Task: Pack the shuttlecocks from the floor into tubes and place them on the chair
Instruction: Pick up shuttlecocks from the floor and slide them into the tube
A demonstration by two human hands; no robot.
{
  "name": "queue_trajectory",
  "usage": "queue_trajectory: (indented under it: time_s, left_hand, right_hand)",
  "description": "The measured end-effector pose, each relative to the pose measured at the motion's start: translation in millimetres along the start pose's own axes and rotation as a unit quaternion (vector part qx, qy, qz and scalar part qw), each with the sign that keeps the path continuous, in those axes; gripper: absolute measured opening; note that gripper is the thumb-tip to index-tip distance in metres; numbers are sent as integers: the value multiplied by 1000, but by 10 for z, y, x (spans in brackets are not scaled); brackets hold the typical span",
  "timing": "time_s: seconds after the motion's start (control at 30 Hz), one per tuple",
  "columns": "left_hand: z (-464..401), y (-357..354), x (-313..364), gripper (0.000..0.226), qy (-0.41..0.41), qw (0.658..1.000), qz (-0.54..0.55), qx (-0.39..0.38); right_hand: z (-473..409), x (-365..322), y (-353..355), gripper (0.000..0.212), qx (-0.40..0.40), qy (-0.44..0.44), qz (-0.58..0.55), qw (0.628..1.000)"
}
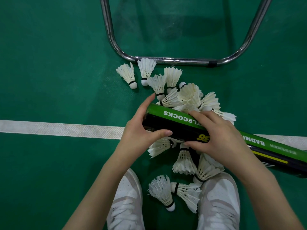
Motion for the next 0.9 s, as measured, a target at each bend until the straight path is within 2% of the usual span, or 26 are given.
queue_trajectory:
  time_s: [0.33, 0.43, 0.57, 0.73, 0.9]
  left_hand:
    - [58, 86, -200, 88, 16, 998, -51, 38]
    - [98, 59, -313, 92, 47, 997, -61, 13]
    - [174, -30, -457, 85, 83, 993, -73, -41]
    - [194, -79, -580, 79, 92, 985, -133, -51]
    - [199, -104, -545, 68, 115, 991, -65, -11]
  right_hand:
    - [8, 87, 47, 77, 7, -14, -10, 1000]
    - [16, 128, 57, 77, 16, -21, -12, 1000]
    - [14, 136, 62, 78, 14, -25, -10, 1000]
    - [16, 146, 50, 78, 14, -24, -11, 1000]
    - [20, 154, 42, 78, 17, -21, -11, 1000]
Point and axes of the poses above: each hand's wrist, its own z-axis away from the middle knuckle, its own y-axis out of the back of the hand, x = y × z, the point moved 1 cm from there along -z, towards the middle knuckle, and after that the axes turned 6 degrees about -y, right-handed, at the moved point
